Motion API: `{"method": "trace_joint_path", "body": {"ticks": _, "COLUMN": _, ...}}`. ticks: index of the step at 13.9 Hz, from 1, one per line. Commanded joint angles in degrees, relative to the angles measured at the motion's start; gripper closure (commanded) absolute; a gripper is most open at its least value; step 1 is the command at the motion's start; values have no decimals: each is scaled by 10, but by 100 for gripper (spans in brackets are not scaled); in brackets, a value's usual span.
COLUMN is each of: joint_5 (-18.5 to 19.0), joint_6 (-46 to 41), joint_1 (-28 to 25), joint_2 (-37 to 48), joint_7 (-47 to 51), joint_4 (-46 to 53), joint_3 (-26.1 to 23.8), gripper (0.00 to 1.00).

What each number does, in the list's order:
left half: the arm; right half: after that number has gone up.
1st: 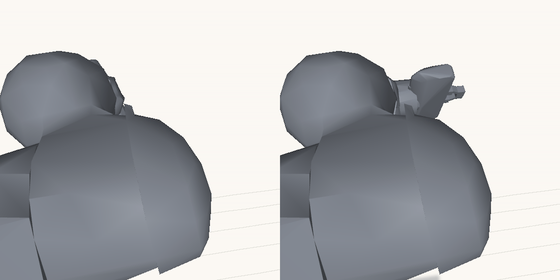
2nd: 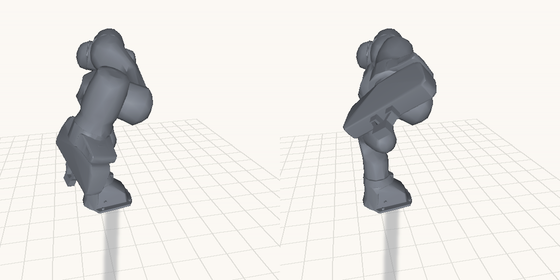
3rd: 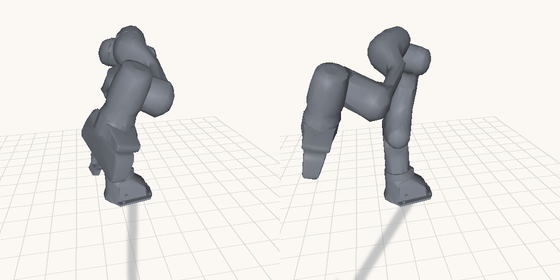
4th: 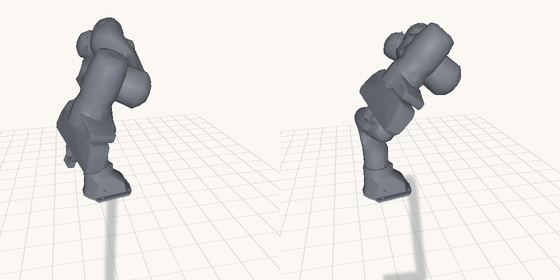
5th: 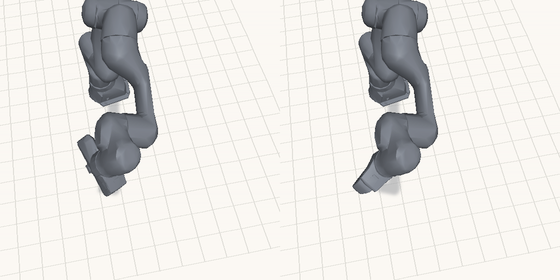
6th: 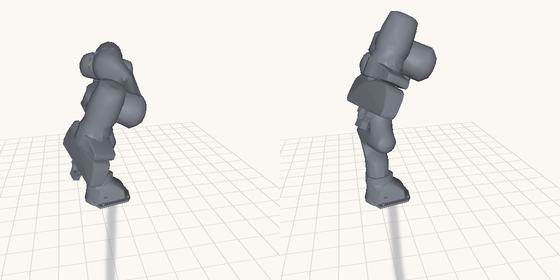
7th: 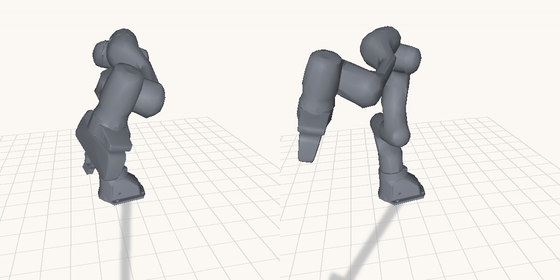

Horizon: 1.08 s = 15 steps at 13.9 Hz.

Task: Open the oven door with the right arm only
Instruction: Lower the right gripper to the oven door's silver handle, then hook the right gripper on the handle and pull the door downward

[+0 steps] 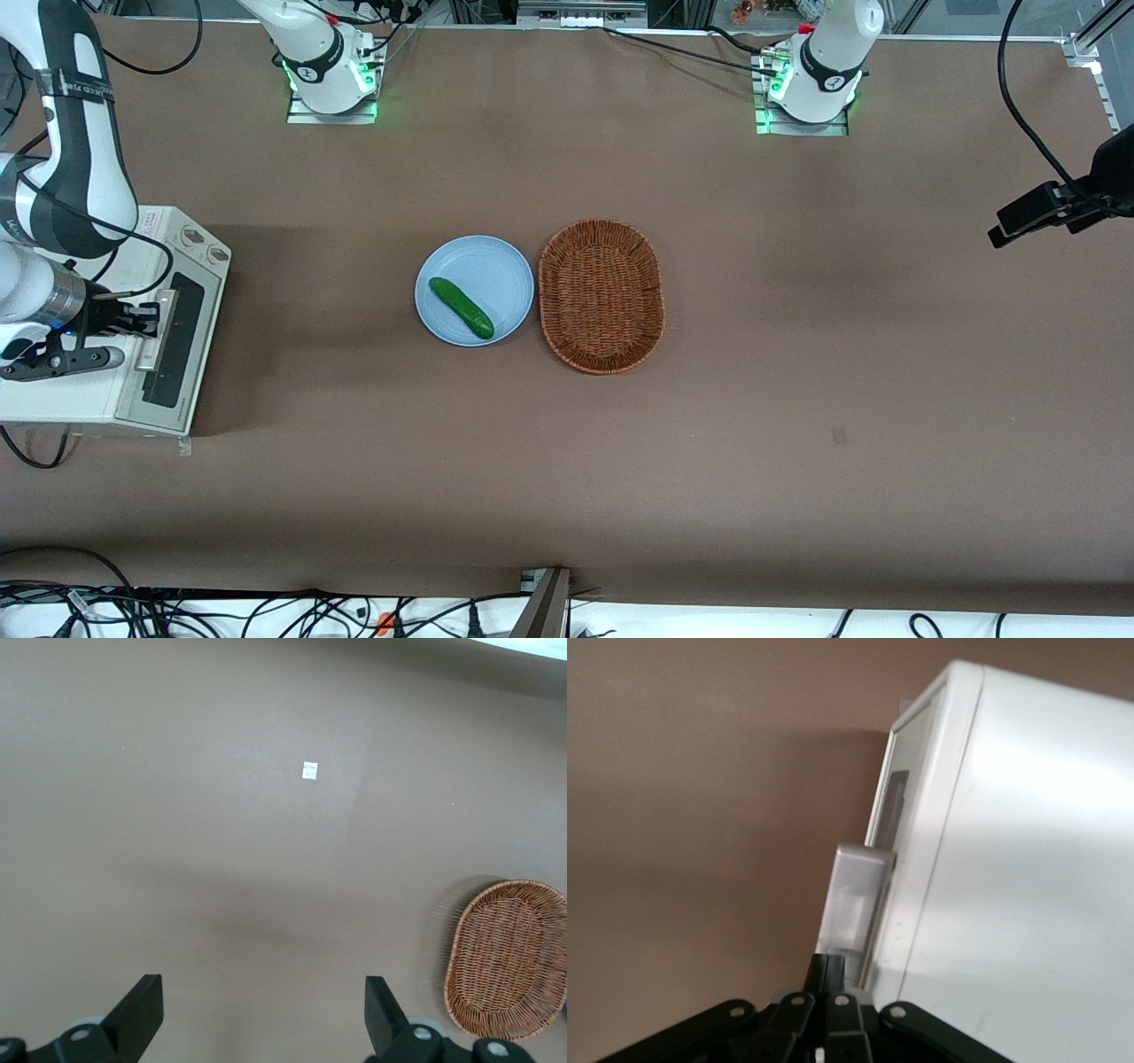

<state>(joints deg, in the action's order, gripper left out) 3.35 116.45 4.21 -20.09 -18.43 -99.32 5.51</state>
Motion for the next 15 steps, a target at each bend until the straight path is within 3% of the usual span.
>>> {"method": "trace_joint_path", "body": {"ticks": 1, "joint_5": 9, "joint_6": 32, "joint_1": 9, "joint_2": 8, "joint_7": -15, "joint_4": -38, "joint_3": 0, "gripper": 100}}
{"method": "trace_joint_path", "body": {"ticks": 7, "joint_5": -1, "joint_6": 44, "joint_1": 8, "joint_2": -13, "joint_7": 1, "joint_4": -44, "joint_3": 2, "gripper": 100}}
{"method": "trace_joint_path", "body": {"ticks": 15, "joint_5": -3, "joint_6": 46, "joint_1": -27, "joint_2": -59, "joint_7": 133, "joint_4": -41, "joint_3": -13, "gripper": 100}}
